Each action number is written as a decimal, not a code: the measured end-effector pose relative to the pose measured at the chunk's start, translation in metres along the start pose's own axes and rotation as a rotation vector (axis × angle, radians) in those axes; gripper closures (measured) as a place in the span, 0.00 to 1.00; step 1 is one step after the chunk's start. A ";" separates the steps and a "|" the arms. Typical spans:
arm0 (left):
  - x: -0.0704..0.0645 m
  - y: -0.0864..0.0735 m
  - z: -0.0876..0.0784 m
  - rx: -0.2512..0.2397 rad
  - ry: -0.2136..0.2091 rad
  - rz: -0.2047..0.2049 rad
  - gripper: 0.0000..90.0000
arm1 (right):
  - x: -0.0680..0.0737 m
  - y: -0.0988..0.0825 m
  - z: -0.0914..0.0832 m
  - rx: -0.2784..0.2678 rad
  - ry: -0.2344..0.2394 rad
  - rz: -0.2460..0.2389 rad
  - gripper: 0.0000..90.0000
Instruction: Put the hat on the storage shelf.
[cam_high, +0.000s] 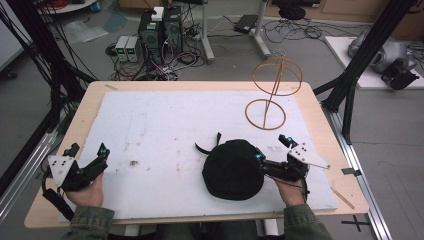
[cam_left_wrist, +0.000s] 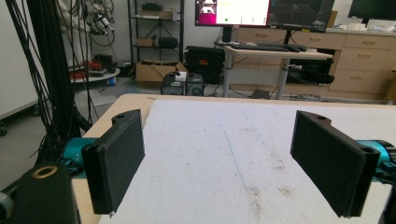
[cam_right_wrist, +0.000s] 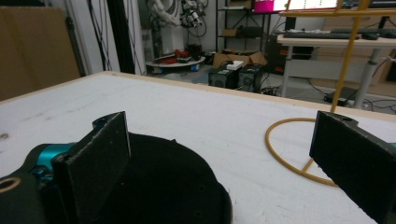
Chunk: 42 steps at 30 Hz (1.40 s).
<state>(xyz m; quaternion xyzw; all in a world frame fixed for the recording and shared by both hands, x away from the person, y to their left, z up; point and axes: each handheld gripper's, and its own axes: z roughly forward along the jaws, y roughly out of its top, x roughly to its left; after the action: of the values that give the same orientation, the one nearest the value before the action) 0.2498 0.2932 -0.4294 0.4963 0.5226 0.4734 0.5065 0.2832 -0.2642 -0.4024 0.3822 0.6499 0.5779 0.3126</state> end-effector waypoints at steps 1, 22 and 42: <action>0.000 0.000 0.000 0.003 -0.001 0.001 0.20 | 0.000 0.000 0.000 0.000 0.000 0.000 0.05; 0.000 -0.001 0.002 0.011 -0.008 0.002 0.20 | 0.026 -0.004 0.016 0.176 0.168 -0.162 0.04; 0.001 -0.001 0.002 0.014 -0.004 0.003 0.20 | 0.027 -0.013 0.025 0.305 0.247 -0.187 0.05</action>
<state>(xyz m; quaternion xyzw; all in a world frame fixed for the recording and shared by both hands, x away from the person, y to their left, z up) 0.2514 0.2937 -0.4304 0.5017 0.5242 0.4692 0.5034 0.2888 -0.2293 -0.4177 0.2894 0.7956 0.4839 0.2213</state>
